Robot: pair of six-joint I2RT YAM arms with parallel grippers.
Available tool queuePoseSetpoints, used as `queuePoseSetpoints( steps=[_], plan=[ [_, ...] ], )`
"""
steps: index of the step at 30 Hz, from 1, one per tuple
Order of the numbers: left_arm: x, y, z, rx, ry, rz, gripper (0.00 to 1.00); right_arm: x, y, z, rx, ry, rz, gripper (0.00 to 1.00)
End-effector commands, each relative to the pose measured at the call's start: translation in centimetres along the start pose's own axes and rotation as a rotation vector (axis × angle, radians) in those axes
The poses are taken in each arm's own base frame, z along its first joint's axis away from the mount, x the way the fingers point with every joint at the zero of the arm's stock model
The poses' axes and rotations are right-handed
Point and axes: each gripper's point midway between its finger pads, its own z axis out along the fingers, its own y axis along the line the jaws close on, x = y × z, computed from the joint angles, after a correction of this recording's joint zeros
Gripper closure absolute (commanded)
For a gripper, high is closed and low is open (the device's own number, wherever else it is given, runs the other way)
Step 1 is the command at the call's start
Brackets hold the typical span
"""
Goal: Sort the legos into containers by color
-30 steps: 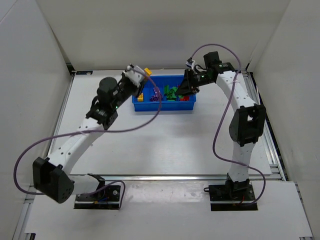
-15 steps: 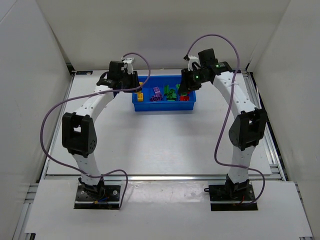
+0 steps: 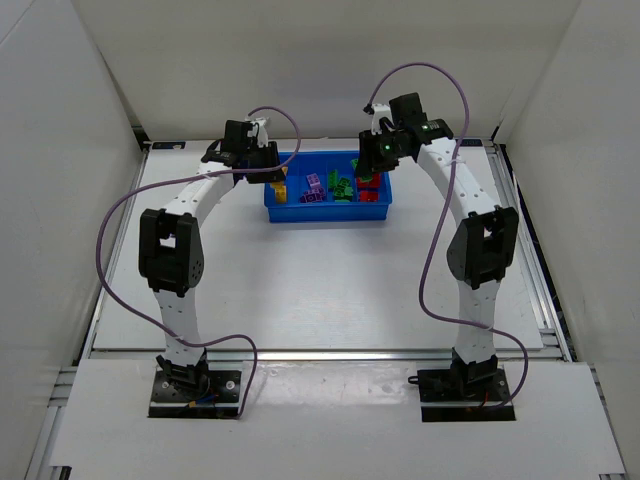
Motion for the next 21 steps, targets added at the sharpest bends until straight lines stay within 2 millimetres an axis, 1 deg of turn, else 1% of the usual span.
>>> queuePoseSetpoints(
  steps=[1,2,4,5,6,7,8,9,10,11,12,13,14,15,16,18,19,20,21],
  plan=[
    [-1.7,-0.1,-0.4,0.004,-0.033,-0.002,0.45,-1.8,-0.7,0.4,0.024,-0.047,-0.029,1.0],
    [-1.6,0.2,-0.2,-0.004,-0.031,-0.006,0.4,-1.8,-1.0,0.8,0.024,-0.044,-0.027,1.0],
    [-1.5,0.7,0.1,-0.019,-0.031,-0.015,0.25,-1.9,-1.5,1.5,0.028,-0.041,-0.021,1.0],
    [-1.6,0.6,0.2,-0.015,-0.035,-0.013,0.2,-1.9,-1.7,1.8,0.029,-0.042,-0.022,1.0],
    [-1.9,0.5,-0.1,-0.012,-0.047,-0.009,0.15,-2.0,-1.9,2.1,0.032,-0.044,-0.026,1.0],
    [-2.3,0.4,-0.3,-0.011,-0.067,-0.006,0.05,-1.7,-2.3,2.8,0.037,-0.032,-0.02,1.0],
    [-3.3,-0.1,-1.2,-0.003,-0.101,0.002,0.01,-1.6,-2.5,3.3,0.037,-0.028,-0.018,1.0],
    [-3.7,-0.4,-1.8,0.003,-0.118,0.005,0.0,-1.7,-2.6,3.5,0.037,-0.028,-0.018,1.0],
    [-4.1,-0.8,-2.1,0.021,-0.148,0.016,0.01,-1.4,-3.0,4.3,0.035,-0.021,-0.047,1.0],
    [-5.3,-1.6,-3.9,0.037,-0.199,0.035,0.01,-1.6,-2.9,4.5,0.03,-0.024,-0.053,1.0],
    [-5.8,-2.2,-4.7,0.05,-0.226,0.049,0.01,-1.9,-2.6,4.7,0.024,-0.03,-0.064,1.0],
    [-5.8,-2.5,-5.1,0.062,-0.238,0.067,0.01,-1.7,-2.9,5.4,0.037,-0.024,-0.073,1.0],
    [-6.5,-3.3,-6.7,0.076,-0.264,0.082,0.01,-1.8,-3.0,5.7,0.044,-0.025,-0.079,1.0],
    [-6.7,-3.6,-7.3,0.079,-0.267,0.088,0.01,-2.2,-2.8,5.9,0.044,-0.035,-0.085,1.0],
    [-7.0,-3.9,-8.3,0.082,-0.275,0.103,0.01,-2.1,-3.0,6.4,0.046,-0.031,-0.085,1.0],
    [-6.6,-3.5,-9.1,0.05,-0.26,0.104,0.01,-1.8,-3.1,7.4,0.041,-0.021,-0.087,1.0],
    [-6.8,-3.3,-10.0,0.024,-0.273,0.118,0.01,-1.7,-2.8,7.9,0.033,-0.019,-0.093,0.98],
    [-6.3,-2.7,-10.3,-0.005,-0.264,0.131,0.01,-1.4,-2.7,8.6,0.023,-0.01,-0.088,0.97],
    [-6.4,-2.2,-10.8,-0.029,-0.275,0.14,0.01,-1.3,-2.5,9.0,0.015,-0.008,-0.087,0.97]
  ],
)
